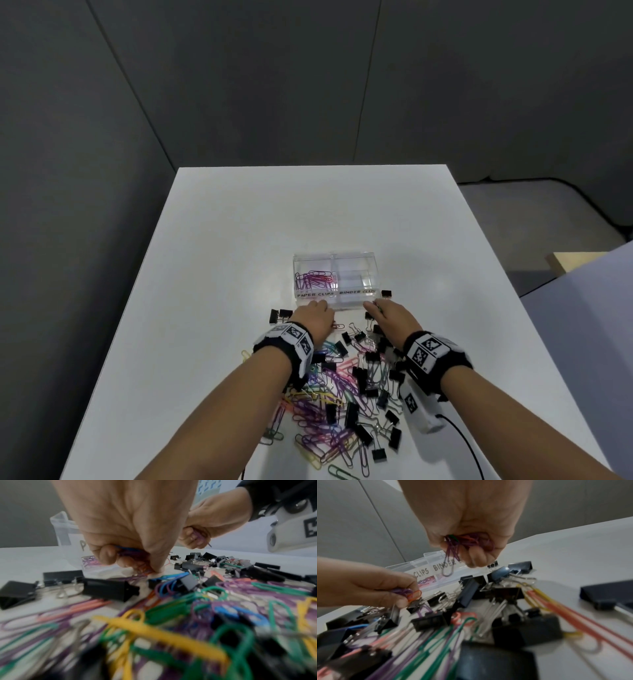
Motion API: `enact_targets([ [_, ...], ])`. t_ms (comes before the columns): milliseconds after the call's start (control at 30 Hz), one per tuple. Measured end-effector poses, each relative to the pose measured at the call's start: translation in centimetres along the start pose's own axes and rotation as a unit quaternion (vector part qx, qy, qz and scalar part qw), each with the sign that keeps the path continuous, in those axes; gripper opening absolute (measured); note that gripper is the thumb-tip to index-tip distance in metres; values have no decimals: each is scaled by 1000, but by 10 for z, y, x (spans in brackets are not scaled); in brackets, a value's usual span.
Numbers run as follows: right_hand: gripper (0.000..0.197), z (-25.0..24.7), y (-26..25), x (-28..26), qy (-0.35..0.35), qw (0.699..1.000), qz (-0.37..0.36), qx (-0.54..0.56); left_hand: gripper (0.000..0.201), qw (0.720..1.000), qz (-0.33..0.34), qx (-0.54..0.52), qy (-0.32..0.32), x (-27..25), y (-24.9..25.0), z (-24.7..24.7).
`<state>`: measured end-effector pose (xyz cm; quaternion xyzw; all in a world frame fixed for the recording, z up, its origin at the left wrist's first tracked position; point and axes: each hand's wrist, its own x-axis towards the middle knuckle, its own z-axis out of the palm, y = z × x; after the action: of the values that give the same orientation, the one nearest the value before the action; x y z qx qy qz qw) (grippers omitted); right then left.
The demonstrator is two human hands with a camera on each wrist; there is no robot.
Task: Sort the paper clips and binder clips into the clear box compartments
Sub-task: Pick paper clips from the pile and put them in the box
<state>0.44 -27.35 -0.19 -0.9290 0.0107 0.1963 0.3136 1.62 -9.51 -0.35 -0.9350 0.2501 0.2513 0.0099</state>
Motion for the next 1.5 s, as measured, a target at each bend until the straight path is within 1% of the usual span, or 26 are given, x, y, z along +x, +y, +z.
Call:
enact_targets([
  [67,45,4,-2,0,-5,1000,-1,7,35,1000,-4,-3,-12,-7,-2,0],
  [133,40,4,-5,0,-1,1000,-8,12,33,999,-11,-30,-15,-13,-5,-2],
  [200,40,3,-10,-1,5,1000,-17,21,29,996,-30,-89,-3,-21,-11,-7],
  [267,38,0,-13,-1,14,999,-10,50,30,987,-51,-150,12,-28,-22,-9],
  [300,35,0,-14,-1,13,998,-6,58,33,980,-65,-187,14,-31,-28,-9],
  [367,25,-1,-16,0,-2,999,3,33,38,971,-82,-224,15,-37,-40,-7],
  [433,22,2,-19,1,-25,999,9,-30,33,972,-91,-216,17,-43,-49,-7],
  [533,30,8,-21,1,-53,987,32,-152,23,980,-103,-168,19,-50,-57,-7],
  [600,30,14,-22,1,-73,977,47,-193,29,989,-98,-112,11,-52,-56,-5],
  [700,36,22,-24,5,-88,975,67,-190,34,995,-78,-68,10,-48,-48,-1],
  [800,41,25,-25,11,-103,977,73,-172,32,996,-64,-55,5,-37,-39,1],
  [933,37,16,-20,14,-110,979,83,-151,24,996,-70,-47,-7,-25,-35,-2],
  [1033,24,3,-14,12,-89,981,87,-148,21,997,-64,-50,-20,-22,-34,-3],
  [1100,19,-3,-15,8,-49,984,73,-154,22,996,-61,-60,-26,-20,-34,-3],
  [1167,24,-3,-24,2,-28,985,27,-168,24,995,-58,-73,-27,-19,-37,-2],
  [1267,32,13,-44,-2,-75,977,-46,-192,28,995,-56,-81,-20,-20,-39,-5],
  [1367,34,33,-59,0,-124,962,-57,-237,30,995,-58,-86,0,-23,-42,-8],
  [1433,29,41,-65,2,-143,952,-50,-267,29,992,-65,-103,18,-26,-43,-9],
  [1500,16,45,-68,5,-142,951,-40,-271,28,990,-78,-112,34,-30,-44,-10],
])
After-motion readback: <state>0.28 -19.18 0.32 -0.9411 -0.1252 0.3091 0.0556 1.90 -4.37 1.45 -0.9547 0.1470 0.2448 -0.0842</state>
